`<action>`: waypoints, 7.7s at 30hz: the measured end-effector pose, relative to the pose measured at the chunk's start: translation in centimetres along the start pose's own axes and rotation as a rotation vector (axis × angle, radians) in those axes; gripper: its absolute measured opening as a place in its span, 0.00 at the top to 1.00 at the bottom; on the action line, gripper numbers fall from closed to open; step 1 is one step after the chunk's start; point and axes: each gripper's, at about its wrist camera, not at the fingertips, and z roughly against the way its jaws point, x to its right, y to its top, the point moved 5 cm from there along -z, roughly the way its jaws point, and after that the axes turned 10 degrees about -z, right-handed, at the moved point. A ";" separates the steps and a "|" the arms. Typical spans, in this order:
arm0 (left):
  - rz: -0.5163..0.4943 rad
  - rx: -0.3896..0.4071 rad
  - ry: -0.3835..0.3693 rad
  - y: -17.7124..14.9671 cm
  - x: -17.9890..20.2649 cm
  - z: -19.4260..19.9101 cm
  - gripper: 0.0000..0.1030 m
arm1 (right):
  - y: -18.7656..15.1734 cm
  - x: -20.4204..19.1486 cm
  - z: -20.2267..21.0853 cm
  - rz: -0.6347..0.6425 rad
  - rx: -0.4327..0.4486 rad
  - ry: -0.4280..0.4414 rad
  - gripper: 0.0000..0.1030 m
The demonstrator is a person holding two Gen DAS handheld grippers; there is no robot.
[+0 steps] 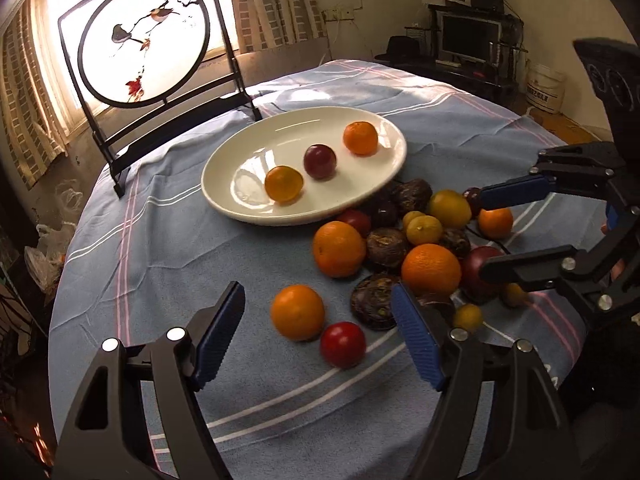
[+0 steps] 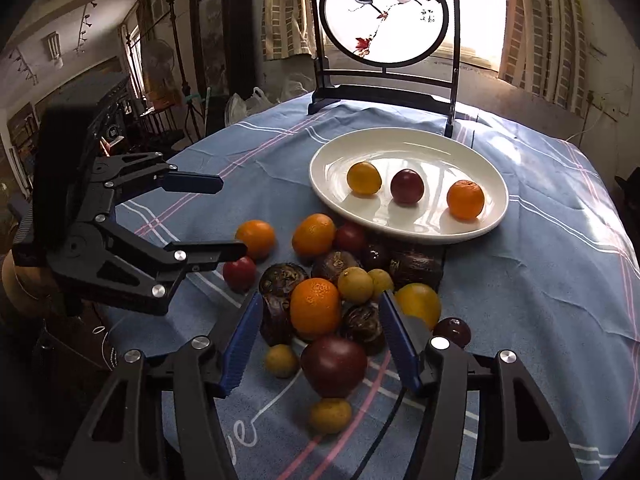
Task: Organize fruits
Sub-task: 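Grasp a large orange from the pile with the right gripper, then lower the orange onto the white plate and open the right gripper, then grasp a red tomato with the left gripper while the right gripper grasps a yellow fruit, then place the red tomato on the plate with the left gripper while the right gripper places the yellow fruit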
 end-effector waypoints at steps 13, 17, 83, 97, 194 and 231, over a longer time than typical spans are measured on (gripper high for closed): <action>-0.026 -0.065 -0.033 -0.6 0.7 -1.8 0.50 | 0.2 -1.7 -3.5 0.080 -0.116 -0.009 0.60; -0.042 -0.057 -0.050 -0.2 1.3 -1.6 0.50 | 0.3 -0.7 -3.3 0.022 -0.142 -0.002 0.77; -0.124 -0.049 -0.366 1.4 6.2 -4.5 0.52 | 1.0 -0.2 -5.6 0.112 -0.474 0.184 0.65; -0.108 -0.020 -0.348 2.8 5.1 -2.7 0.59 | 2.4 1.7 -2.3 -0.017 -0.347 0.296 0.68; 0.219 -0.025 -0.099 -4.3 0.7 -0.2 0.73 | -6.5 1.3 0.0 -0.071 -0.024 -0.091 0.47; 0.225 0.028 -0.068 6.1 -7.5 -4.3 0.72 | 12.0 7.8 -1.5 -0.182 0.119 0.006 0.76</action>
